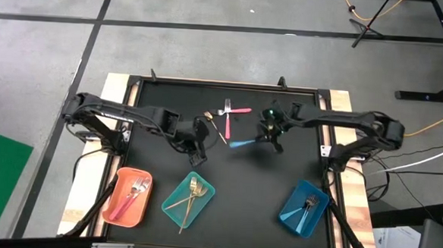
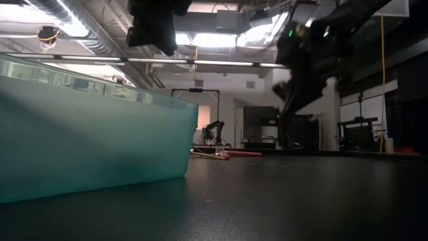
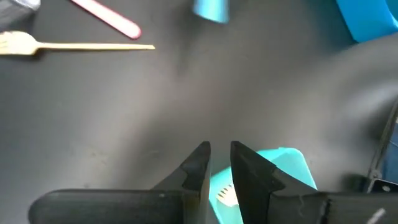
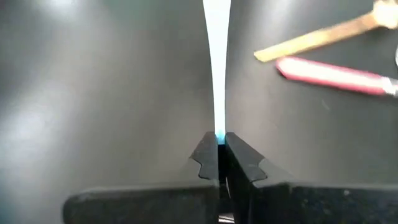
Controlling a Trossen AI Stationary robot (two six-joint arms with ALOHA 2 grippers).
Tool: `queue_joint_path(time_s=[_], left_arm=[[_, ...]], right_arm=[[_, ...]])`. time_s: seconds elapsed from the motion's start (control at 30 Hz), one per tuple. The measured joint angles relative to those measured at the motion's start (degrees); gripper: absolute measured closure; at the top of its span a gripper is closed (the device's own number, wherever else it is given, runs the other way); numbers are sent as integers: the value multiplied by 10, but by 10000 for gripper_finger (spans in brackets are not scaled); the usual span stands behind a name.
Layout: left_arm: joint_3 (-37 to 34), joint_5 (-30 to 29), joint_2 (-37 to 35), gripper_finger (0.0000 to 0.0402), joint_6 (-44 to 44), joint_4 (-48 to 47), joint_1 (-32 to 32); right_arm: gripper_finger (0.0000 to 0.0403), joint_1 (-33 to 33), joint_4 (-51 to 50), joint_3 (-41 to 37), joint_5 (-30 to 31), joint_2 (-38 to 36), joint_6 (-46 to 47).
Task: Sort silverware by color (type)
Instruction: Put the blue fork into the blue bin
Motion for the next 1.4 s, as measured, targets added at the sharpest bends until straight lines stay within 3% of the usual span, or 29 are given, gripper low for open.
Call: queue_joint_path(time_s=[0.17, 0.43, 0.57, 1.07, 1.4], left_arm=[[0, -22, -15, 345, 20, -2, 14], [0, -23, -15, 345, 36, -2, 23], [0, -23, -15, 345, 36, -2, 23], [0, -23, -15, 345, 31, 2, 22], [0, -23, -15, 345, 31, 5, 22]], right_arm=[[402, 91, -58, 0, 1, -74, 12], [403, 223, -102, 0, 4, -188, 165], [403, 294, -135, 1, 35, -224, 224], [403, 540, -195, -4, 93, -235, 441], [403, 653, -171, -83, 173, -234, 547]])
